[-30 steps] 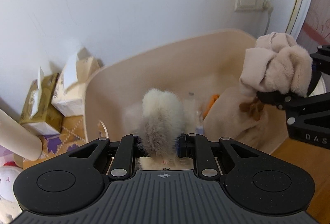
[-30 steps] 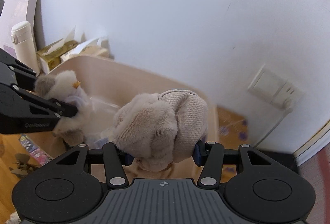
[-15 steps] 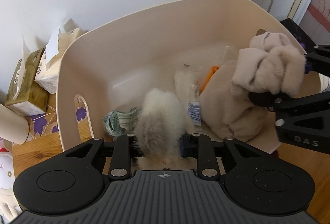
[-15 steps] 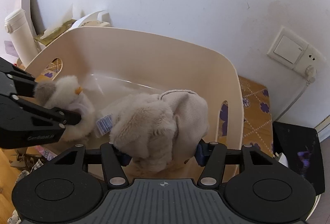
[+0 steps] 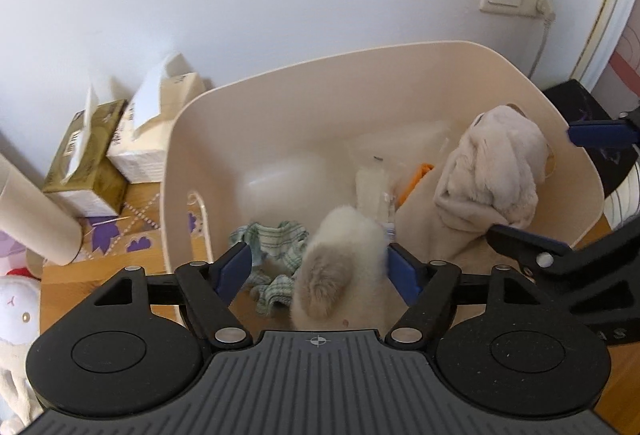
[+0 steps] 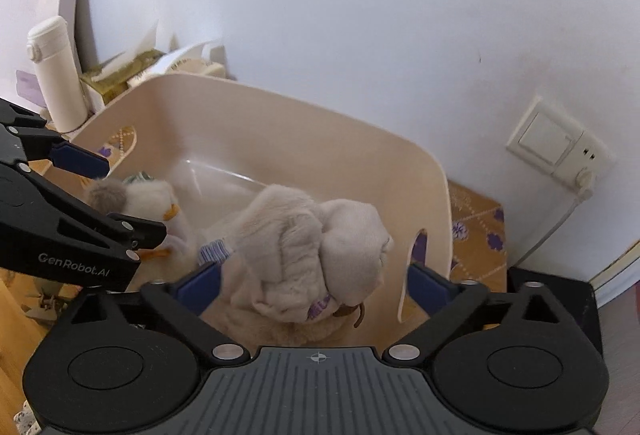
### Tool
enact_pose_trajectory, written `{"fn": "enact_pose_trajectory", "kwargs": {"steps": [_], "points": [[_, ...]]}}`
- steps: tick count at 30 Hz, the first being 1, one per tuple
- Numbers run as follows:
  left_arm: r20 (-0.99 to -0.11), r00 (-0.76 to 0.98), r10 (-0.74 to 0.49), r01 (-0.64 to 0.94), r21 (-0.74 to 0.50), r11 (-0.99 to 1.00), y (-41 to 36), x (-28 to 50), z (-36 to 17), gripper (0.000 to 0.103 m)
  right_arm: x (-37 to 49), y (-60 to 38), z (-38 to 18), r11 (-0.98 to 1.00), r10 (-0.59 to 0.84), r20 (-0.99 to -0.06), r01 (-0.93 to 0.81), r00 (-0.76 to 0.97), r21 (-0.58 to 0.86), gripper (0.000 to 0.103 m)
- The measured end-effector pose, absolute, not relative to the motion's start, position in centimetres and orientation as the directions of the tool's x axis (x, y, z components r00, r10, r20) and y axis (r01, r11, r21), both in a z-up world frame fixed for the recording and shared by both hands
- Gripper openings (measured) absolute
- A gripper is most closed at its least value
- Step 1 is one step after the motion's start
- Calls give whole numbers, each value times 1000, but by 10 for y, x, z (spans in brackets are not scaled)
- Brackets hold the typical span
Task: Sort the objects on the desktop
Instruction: 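Open both grippers to drop the plush bundle and fluffy toy into the basket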
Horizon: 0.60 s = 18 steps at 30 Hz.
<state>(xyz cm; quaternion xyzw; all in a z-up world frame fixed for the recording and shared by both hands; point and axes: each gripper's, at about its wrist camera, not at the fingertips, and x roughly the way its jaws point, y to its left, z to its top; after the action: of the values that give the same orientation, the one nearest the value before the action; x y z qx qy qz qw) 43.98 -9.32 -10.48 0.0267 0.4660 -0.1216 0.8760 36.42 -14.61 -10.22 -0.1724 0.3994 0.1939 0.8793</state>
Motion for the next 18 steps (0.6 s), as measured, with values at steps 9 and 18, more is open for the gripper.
{"fn": "enact_pose_trajectory", "kwargs": {"steps": [9,18], "points": [[-805,567,-172,203,-66,977,-87,415,-85,75,342,-148,-85,852,211,-748,-494,630,-176,103],[-799,576,-171,178,-81,981,-80,386,-75,75,316,-158,-77,855,229,-739,-494,633,-158,103]]}}
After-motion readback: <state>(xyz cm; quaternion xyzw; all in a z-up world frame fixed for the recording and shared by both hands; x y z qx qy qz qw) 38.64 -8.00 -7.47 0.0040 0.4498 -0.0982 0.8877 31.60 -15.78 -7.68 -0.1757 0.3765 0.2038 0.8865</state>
